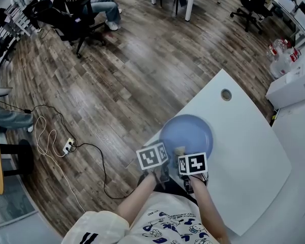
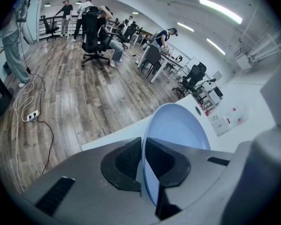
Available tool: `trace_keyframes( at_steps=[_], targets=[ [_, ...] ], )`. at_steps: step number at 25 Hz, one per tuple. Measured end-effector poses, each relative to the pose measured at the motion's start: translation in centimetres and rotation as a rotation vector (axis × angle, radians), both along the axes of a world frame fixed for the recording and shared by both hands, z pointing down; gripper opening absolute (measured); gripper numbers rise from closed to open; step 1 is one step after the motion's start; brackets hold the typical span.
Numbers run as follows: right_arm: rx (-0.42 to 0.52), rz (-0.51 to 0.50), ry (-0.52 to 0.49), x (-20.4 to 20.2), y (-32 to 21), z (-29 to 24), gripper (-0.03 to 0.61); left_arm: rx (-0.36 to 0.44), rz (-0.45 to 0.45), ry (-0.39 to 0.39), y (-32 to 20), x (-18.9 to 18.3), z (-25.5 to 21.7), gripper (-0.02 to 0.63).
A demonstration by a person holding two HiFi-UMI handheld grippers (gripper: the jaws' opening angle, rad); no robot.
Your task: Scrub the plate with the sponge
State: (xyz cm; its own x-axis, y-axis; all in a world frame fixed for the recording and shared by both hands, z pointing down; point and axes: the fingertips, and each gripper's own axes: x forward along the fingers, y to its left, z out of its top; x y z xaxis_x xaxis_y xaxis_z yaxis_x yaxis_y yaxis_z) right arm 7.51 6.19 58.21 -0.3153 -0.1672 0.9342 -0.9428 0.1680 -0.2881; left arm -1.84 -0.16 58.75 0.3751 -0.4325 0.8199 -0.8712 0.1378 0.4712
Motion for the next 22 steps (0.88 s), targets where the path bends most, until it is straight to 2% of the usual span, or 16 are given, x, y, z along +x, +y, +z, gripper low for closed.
trace_keyframes(
  at_steps=[14, 22],
  targets=[
    [-0.006, 0.002, -0.094, -1.7, -1.1, 0.3, 0.115, 0.011, 0.029, -0.021, -0.2, 0.0, 0.4, 0.025],
    [0.004, -0.031, -0.097, -2.6, -2.3, 0.0, 0.115, 0.019, 0.066, -0.039, -0.5, 0.0, 0.0, 0.025]
  ],
)
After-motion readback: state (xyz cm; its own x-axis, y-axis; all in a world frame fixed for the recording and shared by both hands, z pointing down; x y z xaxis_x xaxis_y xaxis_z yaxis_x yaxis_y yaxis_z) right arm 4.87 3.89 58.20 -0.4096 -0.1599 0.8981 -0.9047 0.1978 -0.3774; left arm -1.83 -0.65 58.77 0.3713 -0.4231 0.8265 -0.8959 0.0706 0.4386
